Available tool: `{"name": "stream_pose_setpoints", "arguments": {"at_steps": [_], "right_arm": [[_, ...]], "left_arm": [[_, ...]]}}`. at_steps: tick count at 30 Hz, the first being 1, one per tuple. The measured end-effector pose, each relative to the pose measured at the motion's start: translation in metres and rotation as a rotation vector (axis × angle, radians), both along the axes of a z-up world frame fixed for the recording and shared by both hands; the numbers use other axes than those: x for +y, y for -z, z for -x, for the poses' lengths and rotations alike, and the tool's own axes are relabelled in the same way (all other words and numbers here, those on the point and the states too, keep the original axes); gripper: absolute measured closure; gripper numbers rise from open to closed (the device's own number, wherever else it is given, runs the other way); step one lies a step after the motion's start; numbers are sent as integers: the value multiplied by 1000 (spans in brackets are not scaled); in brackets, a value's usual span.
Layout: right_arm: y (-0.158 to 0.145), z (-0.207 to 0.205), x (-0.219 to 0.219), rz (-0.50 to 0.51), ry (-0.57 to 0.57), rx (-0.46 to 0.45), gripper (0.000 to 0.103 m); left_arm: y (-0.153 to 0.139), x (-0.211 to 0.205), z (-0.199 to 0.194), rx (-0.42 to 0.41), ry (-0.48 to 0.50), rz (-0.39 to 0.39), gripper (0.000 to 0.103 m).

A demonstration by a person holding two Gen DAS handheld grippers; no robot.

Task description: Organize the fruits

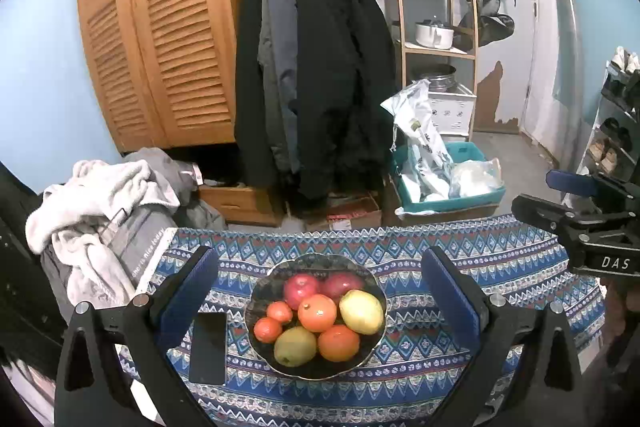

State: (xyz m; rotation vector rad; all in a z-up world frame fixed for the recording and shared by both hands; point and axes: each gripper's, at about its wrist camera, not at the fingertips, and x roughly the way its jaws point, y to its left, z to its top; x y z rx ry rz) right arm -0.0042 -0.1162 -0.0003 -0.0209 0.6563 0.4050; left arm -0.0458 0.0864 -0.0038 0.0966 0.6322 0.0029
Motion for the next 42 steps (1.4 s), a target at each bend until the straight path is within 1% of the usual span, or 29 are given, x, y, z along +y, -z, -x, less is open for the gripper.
{"name": "stream_pose_setpoints", "arguments": {"at_steps": [9,17,27,31,34,38,42], "right_arm": [[0,1,1,4,-6,1,17],[-2,2,0,0,-1,-1,17],[-1,3,0,1,0,-2,17],[-1,3,0,1,-1,-2,17],[-1,3,0,1,0,-3,17],[-1,3,0,1,-2,-2,17],[-2,3,0,1,-2,-3,17]], "left_arm": [[-2,1,2,-2,-9,13,1],[-3,0,2,-1,-11,10,1],[-1,-2,1,24,-28,-18,1],[3,-2,-3,49,-24,-1,1],[2,-2,-2,47,-22,9,1],[2,-4,0,29,-33,-13,1],[3,-5,0,39,-28,-9,1]]}}
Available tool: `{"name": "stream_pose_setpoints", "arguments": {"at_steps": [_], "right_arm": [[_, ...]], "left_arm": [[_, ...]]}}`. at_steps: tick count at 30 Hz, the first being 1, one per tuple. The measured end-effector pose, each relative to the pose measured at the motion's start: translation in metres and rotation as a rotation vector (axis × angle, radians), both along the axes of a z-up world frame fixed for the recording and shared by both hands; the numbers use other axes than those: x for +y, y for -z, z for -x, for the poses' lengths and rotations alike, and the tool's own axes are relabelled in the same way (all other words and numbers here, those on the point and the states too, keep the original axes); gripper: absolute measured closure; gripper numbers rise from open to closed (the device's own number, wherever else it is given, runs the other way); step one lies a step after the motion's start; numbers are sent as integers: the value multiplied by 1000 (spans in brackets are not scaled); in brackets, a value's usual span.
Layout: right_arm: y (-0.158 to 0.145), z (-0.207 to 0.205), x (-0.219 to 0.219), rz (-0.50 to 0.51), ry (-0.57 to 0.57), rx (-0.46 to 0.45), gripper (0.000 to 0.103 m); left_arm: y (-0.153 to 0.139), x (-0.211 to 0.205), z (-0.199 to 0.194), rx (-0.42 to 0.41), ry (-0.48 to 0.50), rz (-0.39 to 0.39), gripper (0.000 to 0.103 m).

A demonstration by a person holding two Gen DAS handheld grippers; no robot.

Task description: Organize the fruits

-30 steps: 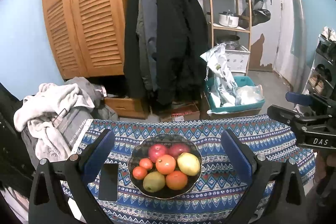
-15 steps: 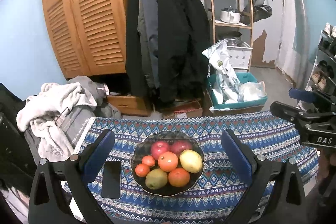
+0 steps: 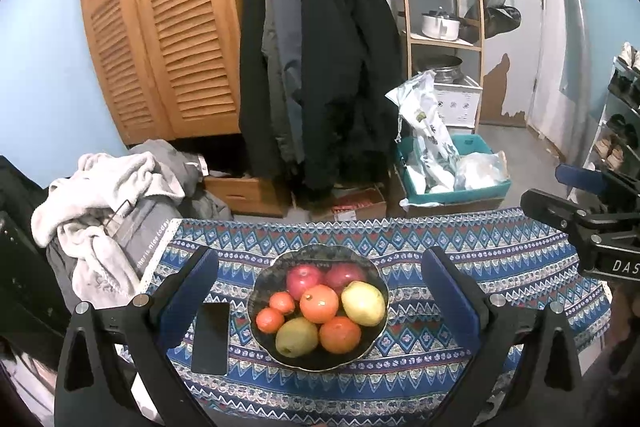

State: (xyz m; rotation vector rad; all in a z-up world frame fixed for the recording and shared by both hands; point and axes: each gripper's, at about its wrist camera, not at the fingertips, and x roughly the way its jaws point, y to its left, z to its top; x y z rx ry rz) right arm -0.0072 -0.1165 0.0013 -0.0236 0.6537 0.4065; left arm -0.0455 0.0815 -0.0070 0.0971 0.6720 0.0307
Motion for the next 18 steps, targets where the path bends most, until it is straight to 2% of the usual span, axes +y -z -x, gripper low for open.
{"name": "stream_pose_setpoints", "arguments": {"at_steps": [18], "right_arm": [[-1,0,-4,-1,2,-4,17]], "left_arm": [[-3,-1,2,-11,3,10,1]]}}
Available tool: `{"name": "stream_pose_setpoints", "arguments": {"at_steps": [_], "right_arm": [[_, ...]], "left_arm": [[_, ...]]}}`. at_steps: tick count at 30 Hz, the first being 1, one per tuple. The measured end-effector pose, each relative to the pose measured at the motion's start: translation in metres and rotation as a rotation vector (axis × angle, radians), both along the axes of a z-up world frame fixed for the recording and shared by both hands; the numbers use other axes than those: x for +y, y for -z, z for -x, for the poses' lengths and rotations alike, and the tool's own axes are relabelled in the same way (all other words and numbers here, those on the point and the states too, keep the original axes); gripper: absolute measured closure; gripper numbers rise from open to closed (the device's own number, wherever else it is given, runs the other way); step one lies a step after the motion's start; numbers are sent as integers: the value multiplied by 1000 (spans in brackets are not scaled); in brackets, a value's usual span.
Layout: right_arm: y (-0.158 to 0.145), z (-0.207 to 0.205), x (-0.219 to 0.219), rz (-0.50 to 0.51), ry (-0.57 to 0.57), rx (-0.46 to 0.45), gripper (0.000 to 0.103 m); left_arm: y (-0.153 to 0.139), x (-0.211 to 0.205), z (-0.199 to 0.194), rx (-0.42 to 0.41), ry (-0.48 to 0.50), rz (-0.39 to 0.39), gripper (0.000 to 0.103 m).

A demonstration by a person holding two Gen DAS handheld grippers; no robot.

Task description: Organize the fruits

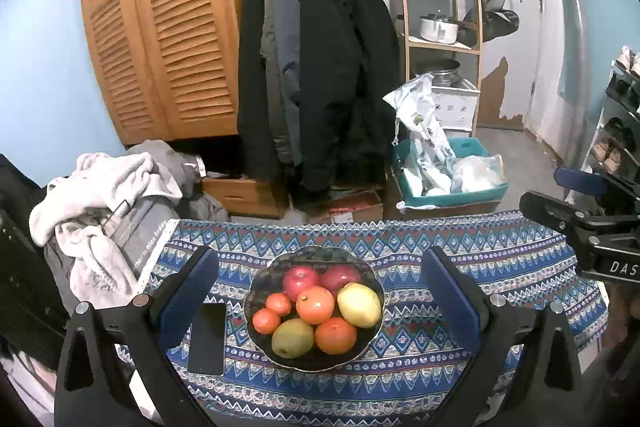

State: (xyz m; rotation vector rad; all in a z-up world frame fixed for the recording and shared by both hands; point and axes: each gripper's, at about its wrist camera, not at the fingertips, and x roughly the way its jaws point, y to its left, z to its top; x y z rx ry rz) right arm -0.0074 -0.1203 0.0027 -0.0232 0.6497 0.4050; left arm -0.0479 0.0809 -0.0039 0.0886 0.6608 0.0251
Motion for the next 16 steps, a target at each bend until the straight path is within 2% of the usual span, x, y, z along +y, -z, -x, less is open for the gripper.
{"name": "stream_pose_setpoints", "arguments": {"at_steps": [13,16], "right_arm": [[0,0,-2,-1,1,0,17],[0,0,-3,-1,-1,-1,17]], "left_arm": [[0,3,0,14,-2,39,1],[1,0,0,15,3,28,1]]}}
